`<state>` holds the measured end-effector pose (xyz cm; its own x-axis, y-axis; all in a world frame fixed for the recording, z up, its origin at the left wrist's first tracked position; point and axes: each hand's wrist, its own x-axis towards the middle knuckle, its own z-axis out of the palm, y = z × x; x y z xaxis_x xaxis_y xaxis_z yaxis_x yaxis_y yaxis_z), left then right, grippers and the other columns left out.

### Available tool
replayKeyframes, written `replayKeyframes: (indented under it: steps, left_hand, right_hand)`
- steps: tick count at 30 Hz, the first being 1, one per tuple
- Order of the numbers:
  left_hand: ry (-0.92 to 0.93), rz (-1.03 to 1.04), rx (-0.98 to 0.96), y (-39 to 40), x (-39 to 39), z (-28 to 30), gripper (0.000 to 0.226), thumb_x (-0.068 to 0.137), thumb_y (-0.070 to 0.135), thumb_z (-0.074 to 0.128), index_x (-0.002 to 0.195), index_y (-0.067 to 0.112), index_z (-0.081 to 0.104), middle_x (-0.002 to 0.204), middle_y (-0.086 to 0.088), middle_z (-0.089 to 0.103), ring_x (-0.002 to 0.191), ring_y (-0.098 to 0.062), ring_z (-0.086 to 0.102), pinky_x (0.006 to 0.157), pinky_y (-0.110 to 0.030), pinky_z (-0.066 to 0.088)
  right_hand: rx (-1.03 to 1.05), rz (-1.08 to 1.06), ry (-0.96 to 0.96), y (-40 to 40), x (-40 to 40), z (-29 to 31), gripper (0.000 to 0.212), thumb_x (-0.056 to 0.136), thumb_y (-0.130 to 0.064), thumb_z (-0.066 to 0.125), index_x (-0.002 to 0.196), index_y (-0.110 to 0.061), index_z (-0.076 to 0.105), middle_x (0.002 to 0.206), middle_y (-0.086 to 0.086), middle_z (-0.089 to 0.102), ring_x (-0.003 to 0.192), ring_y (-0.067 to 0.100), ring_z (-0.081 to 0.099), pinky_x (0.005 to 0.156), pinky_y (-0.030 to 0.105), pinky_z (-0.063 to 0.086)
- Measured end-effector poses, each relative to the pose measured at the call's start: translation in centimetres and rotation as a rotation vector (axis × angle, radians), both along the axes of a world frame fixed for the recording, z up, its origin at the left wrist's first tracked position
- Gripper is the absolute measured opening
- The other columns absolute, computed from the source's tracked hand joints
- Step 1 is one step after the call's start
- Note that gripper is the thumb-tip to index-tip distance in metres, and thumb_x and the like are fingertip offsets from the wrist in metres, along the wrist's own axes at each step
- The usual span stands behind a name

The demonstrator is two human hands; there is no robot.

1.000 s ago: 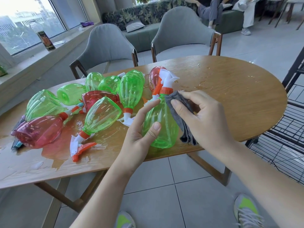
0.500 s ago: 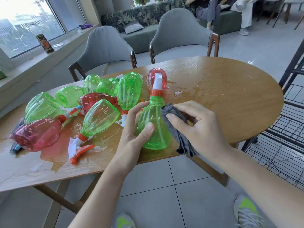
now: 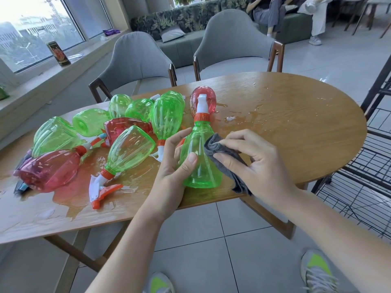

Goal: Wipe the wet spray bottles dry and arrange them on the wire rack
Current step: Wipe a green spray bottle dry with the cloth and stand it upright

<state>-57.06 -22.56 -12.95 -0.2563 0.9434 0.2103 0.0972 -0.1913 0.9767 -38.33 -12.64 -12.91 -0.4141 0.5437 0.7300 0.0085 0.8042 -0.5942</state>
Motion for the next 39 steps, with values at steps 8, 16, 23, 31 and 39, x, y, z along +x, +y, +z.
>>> replayKeyframes:
  steps: [8, 16, 23, 31, 39]
  left_hand:
    - [-0.024, 0.021, -0.012, 0.1, 0.1, -0.2, 0.072, 0.087, 0.066, 0.077, 0.151, 0.044, 0.051, 0.161, -0.020, 0.046, 0.156, -0.052, 0.028, 0.122, -0.077, 0.024]
    - [0.042, 0.060, -0.055, 0.1, 0.3, -0.1, 0.058, 0.092, 0.068, 0.064, 0.147, 0.053, 0.052, 0.159, -0.007, 0.051, 0.156, -0.033, 0.038, 0.125, -0.066, 0.031]
    - [-0.030, -0.016, 0.019, -0.1, 0.3, 0.0, 0.053, 0.096, 0.034, 0.066, 0.149, 0.031, 0.061, 0.152, -0.017, 0.059, 0.143, -0.044, 0.052, 0.122, -0.068, 0.035]
    - [0.073, -0.025, 0.022, 0.1, -0.3, -0.2, 0.058, 0.092, 0.038, 0.064, 0.150, 0.037, 0.059, 0.163, -0.004, 0.050, 0.155, -0.040, 0.037, 0.123, -0.073, 0.026]
    - [0.059, -0.029, 0.010, 0.1, -0.1, 0.4, 0.055, 0.092, 0.035, 0.055, 0.146, 0.041, 0.063, 0.159, -0.006, 0.056, 0.154, -0.040, 0.039, 0.123, -0.073, 0.025]
  right_hand:
    - [0.083, 0.013, -0.002, -0.9, -0.1, -0.5, 0.021, 0.094, -0.017, 0.073, 0.111, -0.005, 0.078, 0.103, 0.007, 0.065, 0.095, 0.013, 0.064, 0.084, 0.017, 0.047]
    - [0.465, 0.089, -0.177, -1.6, 0.9, -1.7, 0.020, 0.101, -0.013, 0.066, 0.113, -0.002, 0.078, 0.101, 0.018, 0.064, 0.089, 0.027, 0.060, 0.088, 0.020, 0.043]
    - [0.405, -0.007, -0.086, -0.4, 0.4, 0.0, 0.021, 0.096, -0.010, 0.072, 0.115, -0.001, 0.076, 0.105, 0.017, 0.066, 0.091, 0.027, 0.062, 0.087, 0.027, 0.051]
    - [0.098, -0.127, 0.055, 0.8, 0.0, 1.4, 0.021, 0.096, -0.012, 0.072, 0.115, -0.005, 0.075, 0.105, 0.005, 0.068, 0.096, 0.011, 0.064, 0.088, 0.013, 0.046]
    - [-0.210, -0.042, 0.097, -0.3, 0.5, 0.3, 0.018, 0.097, -0.017, 0.072, 0.113, -0.010, 0.077, 0.102, -0.001, 0.073, 0.096, 0.013, 0.068, 0.081, 0.016, 0.049]
